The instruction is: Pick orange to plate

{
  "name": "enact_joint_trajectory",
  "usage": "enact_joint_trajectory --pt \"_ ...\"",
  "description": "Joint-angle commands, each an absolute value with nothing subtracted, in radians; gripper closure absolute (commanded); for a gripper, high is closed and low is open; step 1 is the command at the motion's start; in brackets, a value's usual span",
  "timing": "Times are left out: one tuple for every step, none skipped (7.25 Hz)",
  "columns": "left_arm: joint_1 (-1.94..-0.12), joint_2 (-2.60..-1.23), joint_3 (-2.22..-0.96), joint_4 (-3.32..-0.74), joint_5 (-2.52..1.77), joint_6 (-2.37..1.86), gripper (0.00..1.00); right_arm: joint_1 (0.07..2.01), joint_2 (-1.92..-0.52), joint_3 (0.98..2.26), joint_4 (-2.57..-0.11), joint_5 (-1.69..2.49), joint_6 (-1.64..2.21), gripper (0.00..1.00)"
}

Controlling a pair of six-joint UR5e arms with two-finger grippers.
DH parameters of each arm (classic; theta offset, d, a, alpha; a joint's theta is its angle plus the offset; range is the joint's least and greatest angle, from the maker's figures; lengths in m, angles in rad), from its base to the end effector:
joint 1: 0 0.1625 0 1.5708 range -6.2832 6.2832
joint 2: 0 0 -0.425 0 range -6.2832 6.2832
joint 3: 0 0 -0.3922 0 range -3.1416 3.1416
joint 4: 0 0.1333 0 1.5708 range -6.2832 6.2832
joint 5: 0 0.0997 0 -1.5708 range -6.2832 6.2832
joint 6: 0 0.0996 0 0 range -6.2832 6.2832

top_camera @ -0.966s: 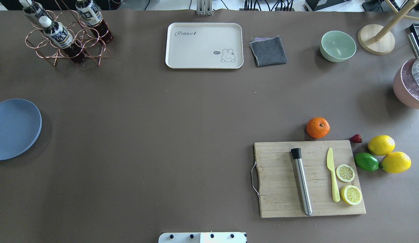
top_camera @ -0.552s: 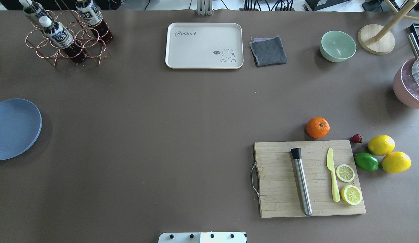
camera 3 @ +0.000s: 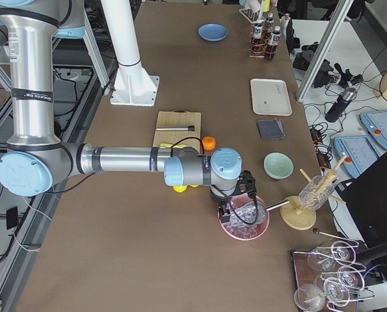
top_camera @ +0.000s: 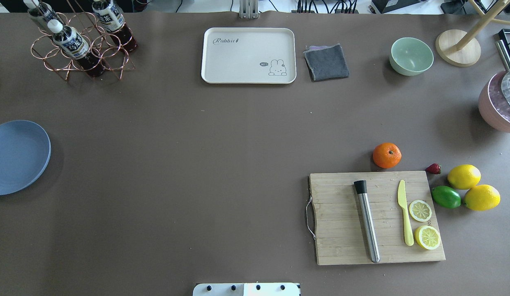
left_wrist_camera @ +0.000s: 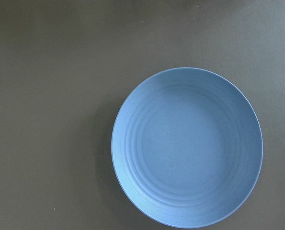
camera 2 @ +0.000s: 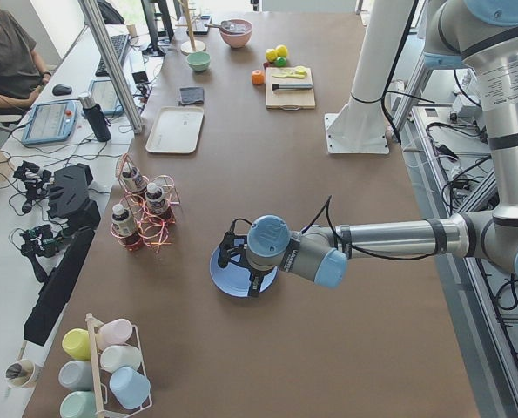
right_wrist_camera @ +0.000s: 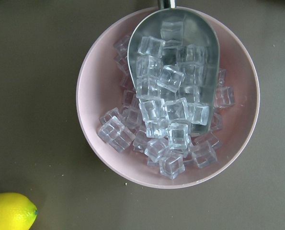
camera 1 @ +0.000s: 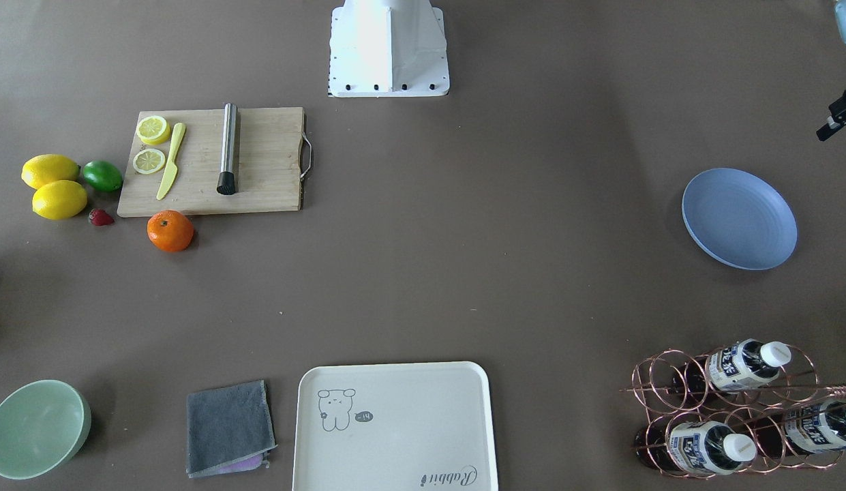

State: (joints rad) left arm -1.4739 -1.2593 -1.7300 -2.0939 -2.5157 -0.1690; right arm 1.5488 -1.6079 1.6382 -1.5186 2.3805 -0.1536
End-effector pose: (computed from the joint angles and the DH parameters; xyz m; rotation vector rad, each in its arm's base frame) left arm -0.0164 -0.3748 0.6448 0.2157 0.9701 0.1091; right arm 0.0506 -0.4825 0.6356 0.1312 -0.8037 -0.1992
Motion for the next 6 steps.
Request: enact_joint_trajectory --pt "-1.477 -1.239 -1.706 -2.151 -2.508 -0.189 0.03 1.548 -1.608 1.637 -1.519 2.381 -0.155 0.0" --pt "-1.479 -1.235 -1.71 -2.149 -2.517 -0.196 0.02 1.548 -1.608 1.635 -1.519 2.381 -0.153 0.0" --pt "-1.465 -1.253 -1.706 -2.152 -2.51 -0.205 0.02 1.548 -1.608 1.634 -1.517 2.381 -0.153 0.0" --pt "-1.422 -1.262 -1.7 -2.163 -2.51 -0.21 0.02 1.545 -1.608 1.632 -1.517 2.382 -0.153 0.0" --pt "-1.363 -1.293 -1.681 -2.163 -2.508 -0.327 0.03 1.54 -1.609 1.631 -1.514 2.381 -0.141 0.0" --pt "-1.338 -1.365 -1.622 -2.166 -2.49 -0.41 0.05 1.536 -1.609 1.631 -1.511 2.381 -0.127 0.0"
